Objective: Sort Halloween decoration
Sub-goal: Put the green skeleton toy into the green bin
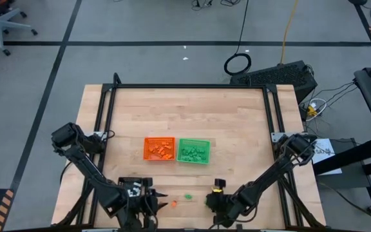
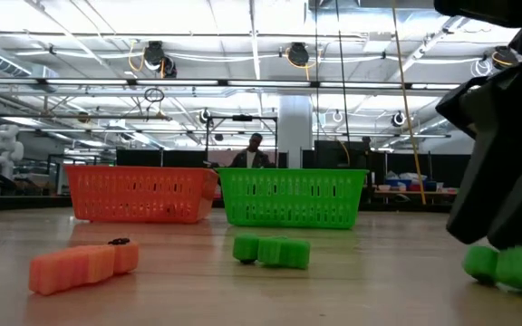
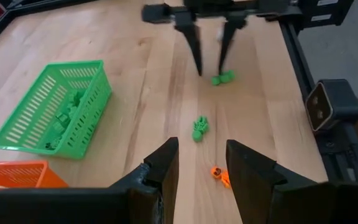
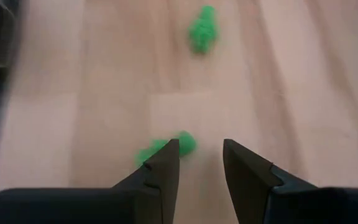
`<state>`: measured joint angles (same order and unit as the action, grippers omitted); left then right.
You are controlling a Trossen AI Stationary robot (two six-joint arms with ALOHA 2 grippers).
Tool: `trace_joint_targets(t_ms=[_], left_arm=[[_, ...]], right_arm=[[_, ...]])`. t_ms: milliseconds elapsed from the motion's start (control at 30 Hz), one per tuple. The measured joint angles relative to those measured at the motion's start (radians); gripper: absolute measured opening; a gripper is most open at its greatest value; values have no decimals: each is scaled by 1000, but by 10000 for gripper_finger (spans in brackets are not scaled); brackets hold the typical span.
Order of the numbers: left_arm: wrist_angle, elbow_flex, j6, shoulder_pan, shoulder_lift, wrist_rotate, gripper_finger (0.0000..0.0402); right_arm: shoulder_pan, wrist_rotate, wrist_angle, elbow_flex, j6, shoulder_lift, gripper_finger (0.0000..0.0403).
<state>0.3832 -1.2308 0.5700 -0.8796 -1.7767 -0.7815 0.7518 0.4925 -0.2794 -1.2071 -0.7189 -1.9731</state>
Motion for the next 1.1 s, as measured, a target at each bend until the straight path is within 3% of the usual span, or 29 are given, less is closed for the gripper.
trace_joint_targets(t_ms=[267, 400, 533, 733, 1100], left_arm=[[-5, 0, 0, -13, 0, 0, 130], [-11, 0, 1, -13, 0, 0, 130], [-8, 0, 0, -13, 0, 0, 130], [0, 0, -4, -13, 0, 0, 130], [1, 0, -8, -13, 0, 0, 130]], right_arm=[[-4, 41, -192, 2, -69, 130, 109], [10, 37, -125, 4, -141, 128, 109], [31, 134, -32, 2, -267, 94, 109], [61, 137, 51, 2, -332, 40, 109], [83, 136, 103, -37, -320, -32, 109]])
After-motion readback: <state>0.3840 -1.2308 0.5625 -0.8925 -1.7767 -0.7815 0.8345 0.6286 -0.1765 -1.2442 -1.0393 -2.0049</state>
